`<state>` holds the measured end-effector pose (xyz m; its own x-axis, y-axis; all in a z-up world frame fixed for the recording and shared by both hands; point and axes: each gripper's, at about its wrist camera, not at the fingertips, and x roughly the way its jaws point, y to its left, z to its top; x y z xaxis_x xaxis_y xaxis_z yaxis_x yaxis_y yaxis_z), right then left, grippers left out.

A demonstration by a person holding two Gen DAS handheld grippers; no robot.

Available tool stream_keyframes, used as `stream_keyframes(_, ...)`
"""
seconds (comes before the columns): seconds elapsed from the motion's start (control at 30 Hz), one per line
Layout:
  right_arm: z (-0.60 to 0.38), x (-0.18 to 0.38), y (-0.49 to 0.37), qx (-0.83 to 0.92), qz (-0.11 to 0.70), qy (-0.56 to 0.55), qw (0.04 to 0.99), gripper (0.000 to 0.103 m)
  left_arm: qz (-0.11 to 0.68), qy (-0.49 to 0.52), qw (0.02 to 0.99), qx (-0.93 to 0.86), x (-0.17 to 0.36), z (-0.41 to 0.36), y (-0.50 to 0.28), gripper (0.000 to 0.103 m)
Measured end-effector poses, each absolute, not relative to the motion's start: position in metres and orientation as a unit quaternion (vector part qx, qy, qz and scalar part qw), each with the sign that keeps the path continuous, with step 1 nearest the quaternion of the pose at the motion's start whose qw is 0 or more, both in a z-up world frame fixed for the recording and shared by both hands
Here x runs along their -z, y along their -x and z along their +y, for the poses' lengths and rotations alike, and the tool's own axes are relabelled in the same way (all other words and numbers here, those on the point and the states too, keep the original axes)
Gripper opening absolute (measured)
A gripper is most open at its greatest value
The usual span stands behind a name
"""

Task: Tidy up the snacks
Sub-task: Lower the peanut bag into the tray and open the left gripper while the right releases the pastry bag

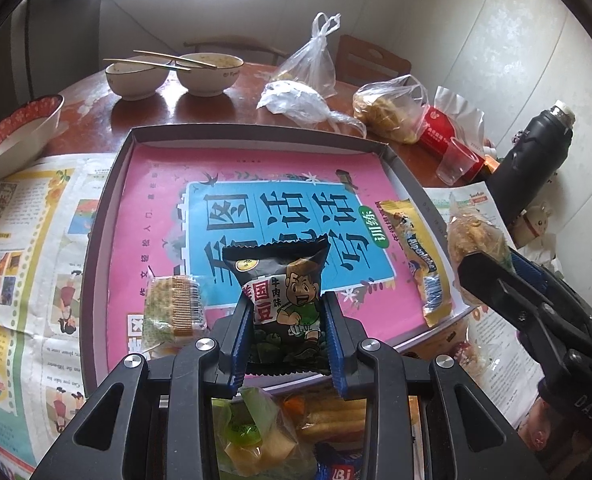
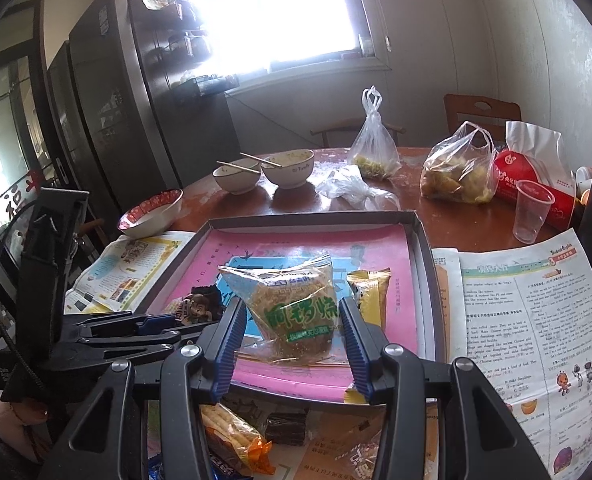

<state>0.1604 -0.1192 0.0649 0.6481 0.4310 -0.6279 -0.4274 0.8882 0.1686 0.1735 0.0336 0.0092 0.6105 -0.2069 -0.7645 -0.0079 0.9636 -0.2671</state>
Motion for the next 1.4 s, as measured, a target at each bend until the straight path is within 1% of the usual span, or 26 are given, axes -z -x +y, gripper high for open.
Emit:
stream_keyframes(0.7, -0.115, -0.026, -0.180, -0.225, 0.399, -0.006, 0.889, 0.048, 0.453, 0.116, 0.882, 0.052, 0.002, 0.032, -0.182, 0.034)
stream_keyframes(1.4, -0.111, -0.022, -0.179, -0.219, 0.409, 0.003, 0.886, 0.049, 0.455, 0.121, 0.881, 0.053, 0.004, 0.032, -0.180, 0.034)
